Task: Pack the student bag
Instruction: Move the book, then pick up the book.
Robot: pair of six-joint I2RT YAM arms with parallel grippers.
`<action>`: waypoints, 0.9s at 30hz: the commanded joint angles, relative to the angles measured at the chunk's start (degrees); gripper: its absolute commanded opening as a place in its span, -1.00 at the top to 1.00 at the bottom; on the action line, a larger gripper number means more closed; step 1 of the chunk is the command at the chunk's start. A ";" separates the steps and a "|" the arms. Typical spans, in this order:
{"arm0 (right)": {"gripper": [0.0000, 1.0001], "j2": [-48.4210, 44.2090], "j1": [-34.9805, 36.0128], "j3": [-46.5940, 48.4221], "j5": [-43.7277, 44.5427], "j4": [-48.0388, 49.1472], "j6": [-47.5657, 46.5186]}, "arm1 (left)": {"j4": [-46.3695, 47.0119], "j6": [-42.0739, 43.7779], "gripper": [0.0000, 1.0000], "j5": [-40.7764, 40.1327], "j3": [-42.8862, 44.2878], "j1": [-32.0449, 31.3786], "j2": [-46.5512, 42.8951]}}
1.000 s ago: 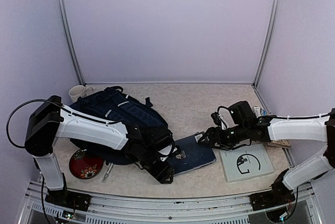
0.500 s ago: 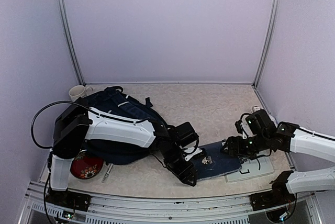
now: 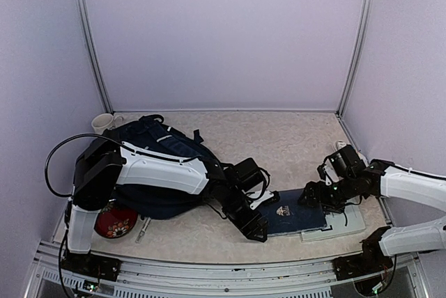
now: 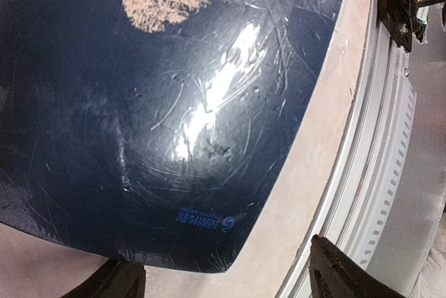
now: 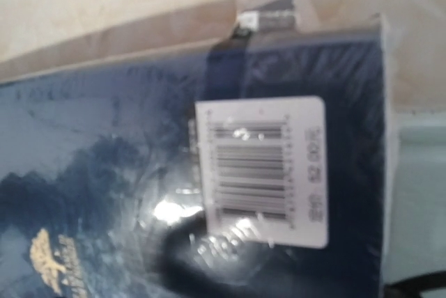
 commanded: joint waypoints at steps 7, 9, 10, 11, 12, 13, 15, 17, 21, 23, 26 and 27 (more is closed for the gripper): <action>-1.00 -0.98 -2.41 2.86 0.88 -5.18 -2.74 | 9.78 2.63 -0.57 -0.03 3.15 0.03 2.00; -1.00 -1.10 -3.85 3.71 2.11 -4.48 -2.77 | 9.37 2.94 -0.57 -0.22 3.03 0.14 1.99; -1.00 -0.85 -4.76 3.77 1.65 -3.58 -2.88 | 9.17 2.99 -0.57 -0.44 2.97 0.12 1.95; -1.00 -0.43 -5.56 3.71 1.25 -2.75 -3.10 | 9.05 2.95 -0.57 -0.58 2.86 0.14 1.88; -1.00 0.16 -6.50 3.61 0.75 -1.89 -3.47 | 9.17 2.99 -0.57 -0.59 2.46 0.12 1.72; -1.00 1.09 -7.44 3.50 0.36 -1.11 -3.95 | 9.29 3.00 -0.57 -0.62 2.12 0.19 1.51; -1.00 3.47 -8.74 3.34 -0.61 0.53 -5.12 | 9.58 2.87 -0.57 -0.68 1.60 0.12 1.14; -1.00 5.04 -9.62 3.49 -1.45 1.65 -5.99 | 9.50 2.80 -0.57 -0.71 1.62 0.16 1.07; -1.00 5.43 -10.62 3.36 -0.43 1.95 -6.46 | 9.48 2.74 -0.58 -0.69 1.67 0.17 1.20; -1.00 5.02 -11.45 2.86 -0.36 2.43 -7.23 | 9.58 2.90 -0.57 -0.65 1.67 0.19 1.20; -1.00 5.49 -13.64 1.72 -4.40 5.82 -8.82 | 9.45 3.02 -0.57 -0.52 1.74 0.28 1.27; -1.00 6.12 -14.54 1.56 -6.28 6.95 -9.47 | 9.50 3.03 -0.57 -0.50 1.77 0.26 1.34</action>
